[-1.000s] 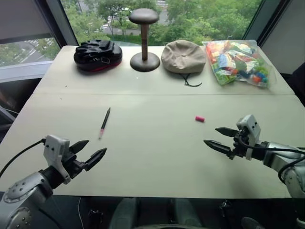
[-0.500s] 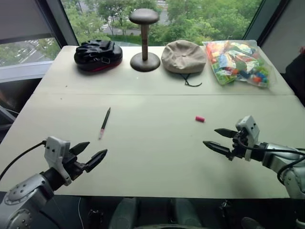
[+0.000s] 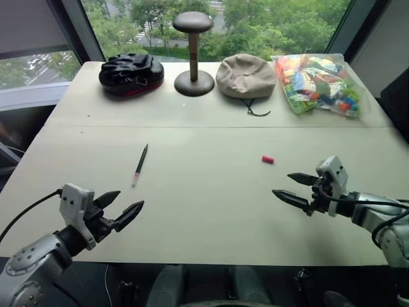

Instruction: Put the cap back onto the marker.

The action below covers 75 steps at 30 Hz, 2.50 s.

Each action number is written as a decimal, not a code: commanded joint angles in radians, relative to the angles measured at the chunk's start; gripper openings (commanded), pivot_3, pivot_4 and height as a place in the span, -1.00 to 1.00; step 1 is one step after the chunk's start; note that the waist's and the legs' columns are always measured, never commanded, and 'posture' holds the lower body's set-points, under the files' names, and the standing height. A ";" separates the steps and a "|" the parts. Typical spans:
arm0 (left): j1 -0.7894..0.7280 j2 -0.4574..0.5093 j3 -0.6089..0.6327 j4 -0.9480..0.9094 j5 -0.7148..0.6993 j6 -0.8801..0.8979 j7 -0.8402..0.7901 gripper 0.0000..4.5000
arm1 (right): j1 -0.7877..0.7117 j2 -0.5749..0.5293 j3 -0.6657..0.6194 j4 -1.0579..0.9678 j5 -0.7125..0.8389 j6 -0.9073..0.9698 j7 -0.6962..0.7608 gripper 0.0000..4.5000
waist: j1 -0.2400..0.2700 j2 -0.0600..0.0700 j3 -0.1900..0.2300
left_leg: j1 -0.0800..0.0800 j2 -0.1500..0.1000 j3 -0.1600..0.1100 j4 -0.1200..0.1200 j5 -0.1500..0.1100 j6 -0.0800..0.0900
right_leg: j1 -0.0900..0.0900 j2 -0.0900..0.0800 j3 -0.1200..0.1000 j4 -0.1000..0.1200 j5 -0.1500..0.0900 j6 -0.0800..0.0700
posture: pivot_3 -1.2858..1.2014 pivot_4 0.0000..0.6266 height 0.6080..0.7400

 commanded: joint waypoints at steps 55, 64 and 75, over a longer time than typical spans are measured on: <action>-0.708 -0.139 -0.347 0.612 0.504 0.014 0.298 0.98 | -0.172 0.095 0.282 -0.320 -0.015 0.020 -0.079 1.00 | -0.002 -0.004 -0.002 | 0.002 -0.001 0.000 0.001 0.002 -0.003 | -0.002 0.001 0.001 0.009 0.004 0.006 | 0.03 -0.52 1.00; -0.687 -0.170 -0.335 0.572 0.528 0.072 0.317 0.98 | -0.171 0.107 0.296 -0.316 -0.018 0.014 -0.093 1.00 | -0.002 -0.004 -0.002 | 0.009 -0.001 0.000 0.001 0.002 -0.003 | 0.001 0.001 0.002 0.012 0.003 0.006 | 0.03 -0.52 1.00; -0.693 -0.201 -0.317 0.588 0.543 0.084 0.332 -0.97 | -0.161 0.117 0.289 -0.324 -0.018 0.021 -0.109 1.00 | -0.005 -0.004 -0.002 | 0.010 -0.001 0.001 0.000 0.002 -0.004 | 0.002 0.001 0.002 0.013 0.003 0.006 | 0.03 -0.52 1.00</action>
